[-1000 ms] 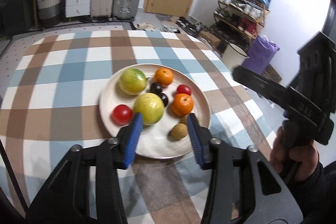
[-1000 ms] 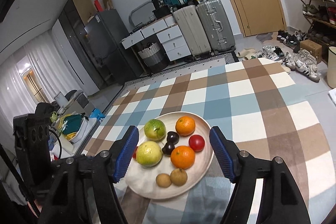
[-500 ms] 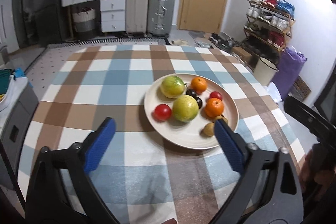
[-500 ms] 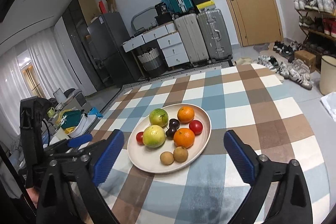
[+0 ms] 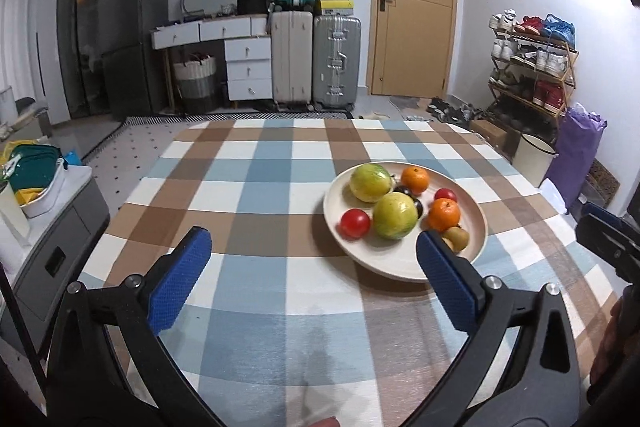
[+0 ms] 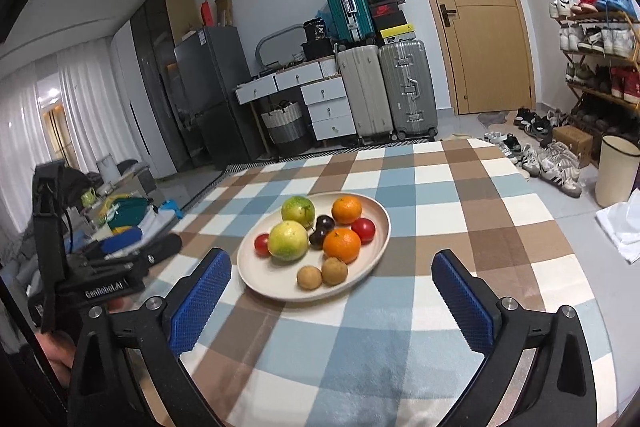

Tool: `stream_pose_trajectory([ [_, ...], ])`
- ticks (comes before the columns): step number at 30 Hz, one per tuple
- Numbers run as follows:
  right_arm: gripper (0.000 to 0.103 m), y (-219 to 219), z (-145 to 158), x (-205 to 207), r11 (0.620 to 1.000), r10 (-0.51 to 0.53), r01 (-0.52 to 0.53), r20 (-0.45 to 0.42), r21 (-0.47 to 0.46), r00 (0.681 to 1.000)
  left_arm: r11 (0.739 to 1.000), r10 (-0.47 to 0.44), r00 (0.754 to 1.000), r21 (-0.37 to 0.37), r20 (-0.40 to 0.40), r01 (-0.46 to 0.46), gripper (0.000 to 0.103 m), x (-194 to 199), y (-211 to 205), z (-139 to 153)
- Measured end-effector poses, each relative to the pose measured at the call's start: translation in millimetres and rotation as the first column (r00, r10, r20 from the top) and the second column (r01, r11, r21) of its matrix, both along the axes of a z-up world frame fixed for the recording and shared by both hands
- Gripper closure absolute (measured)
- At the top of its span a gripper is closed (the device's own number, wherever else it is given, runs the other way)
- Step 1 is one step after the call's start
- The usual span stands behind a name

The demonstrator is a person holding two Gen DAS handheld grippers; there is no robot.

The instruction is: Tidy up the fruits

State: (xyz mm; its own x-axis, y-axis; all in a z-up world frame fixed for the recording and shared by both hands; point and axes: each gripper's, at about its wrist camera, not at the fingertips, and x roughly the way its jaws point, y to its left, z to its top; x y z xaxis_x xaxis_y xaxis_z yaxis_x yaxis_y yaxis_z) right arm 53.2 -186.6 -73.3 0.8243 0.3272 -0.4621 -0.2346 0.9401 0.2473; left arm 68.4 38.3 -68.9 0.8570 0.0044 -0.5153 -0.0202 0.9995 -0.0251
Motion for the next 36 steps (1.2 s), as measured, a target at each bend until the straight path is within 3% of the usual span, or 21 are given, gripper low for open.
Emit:
stream_pose_trajectory([
  [13,0.001,7.3,-17.1,-24.0,0.984,-0.052,0.063,0.072,-0.166,0.996,0.999,0.003,0.999,0.037,0.037,-0.005,0.001,-10.7,4.7,-28.2],
  [27,0.0,2.5,-17.7,-30.9,0.986,-0.059,0.077,0.126,-0.147,0.99,0.999,-0.025,0.98,0.041,0.197,0.017,0.001,-42.1,1.2,-20.3],
  [36,0.0,13.0,-15.7,-36.7,0.98,-0.031,0.062,0.161,-0.189,0.987,0.999,-0.023,0.98,0.039,0.195,0.016,0.001,-40.7,0.4,-19.1],
])
